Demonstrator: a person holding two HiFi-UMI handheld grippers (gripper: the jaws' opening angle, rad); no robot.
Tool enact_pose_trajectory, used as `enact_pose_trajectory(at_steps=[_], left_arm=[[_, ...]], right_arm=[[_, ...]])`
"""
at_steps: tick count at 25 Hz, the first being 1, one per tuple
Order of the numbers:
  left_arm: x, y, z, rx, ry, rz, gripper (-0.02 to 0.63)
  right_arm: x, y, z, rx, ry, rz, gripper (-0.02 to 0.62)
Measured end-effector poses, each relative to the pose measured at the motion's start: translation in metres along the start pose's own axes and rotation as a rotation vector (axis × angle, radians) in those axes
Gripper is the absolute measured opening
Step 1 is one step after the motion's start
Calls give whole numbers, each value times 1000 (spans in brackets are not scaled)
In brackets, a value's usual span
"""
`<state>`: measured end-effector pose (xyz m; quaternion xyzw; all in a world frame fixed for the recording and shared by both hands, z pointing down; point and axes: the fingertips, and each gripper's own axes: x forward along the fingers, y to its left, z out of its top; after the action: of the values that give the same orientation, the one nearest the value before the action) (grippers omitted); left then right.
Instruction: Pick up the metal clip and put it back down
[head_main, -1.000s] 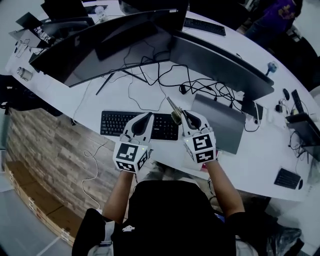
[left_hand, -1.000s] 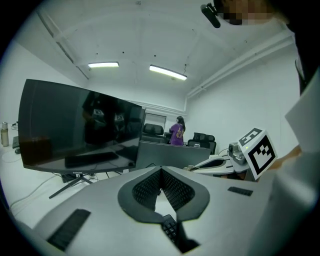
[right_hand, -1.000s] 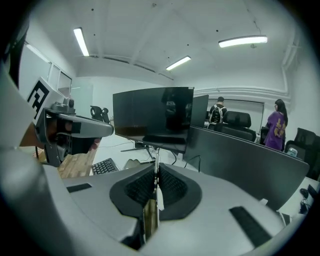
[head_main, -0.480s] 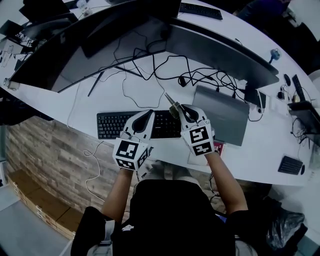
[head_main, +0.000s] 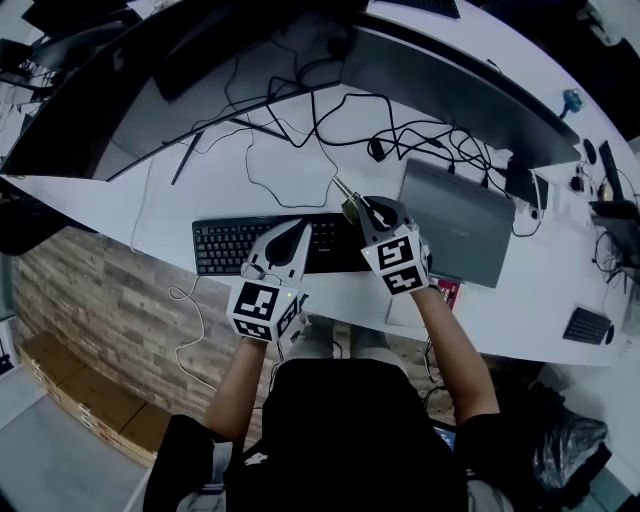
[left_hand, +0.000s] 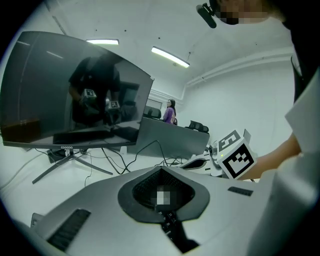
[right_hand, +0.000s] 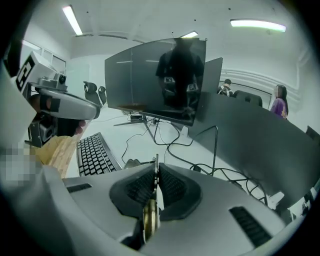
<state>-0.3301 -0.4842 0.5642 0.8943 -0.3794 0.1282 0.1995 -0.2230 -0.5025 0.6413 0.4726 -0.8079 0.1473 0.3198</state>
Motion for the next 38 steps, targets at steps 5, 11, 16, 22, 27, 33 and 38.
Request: enact_pose_trajectory(at_steps=[5, 11, 16, 22, 27, 33, 38], left_arm=[[4, 5, -14, -14, 21, 3, 9], [5, 5, -27, -30, 41, 10, 9], [5, 6, -37, -38, 52, 14, 9], [7, 13, -44, -44, 57, 33, 9], [8, 18, -43, -43, 54, 40, 9], [9, 20, -48, -48, 61, 43, 9], [8, 21, -48, -51, 59, 46, 9]], right_arm=[[21, 0, -13, -43, 41, 11, 25], [39, -3, -18, -103, 68, 24, 25], [52, -7, -21, -142, 77, 23, 25], [65, -11, -24, -186, 74, 8, 25], [74, -10, -27, -228, 83, -2, 26], [78, -9, -30, -236, 84, -11, 26], [79, -5, -31, -266, 79, -24, 26]])
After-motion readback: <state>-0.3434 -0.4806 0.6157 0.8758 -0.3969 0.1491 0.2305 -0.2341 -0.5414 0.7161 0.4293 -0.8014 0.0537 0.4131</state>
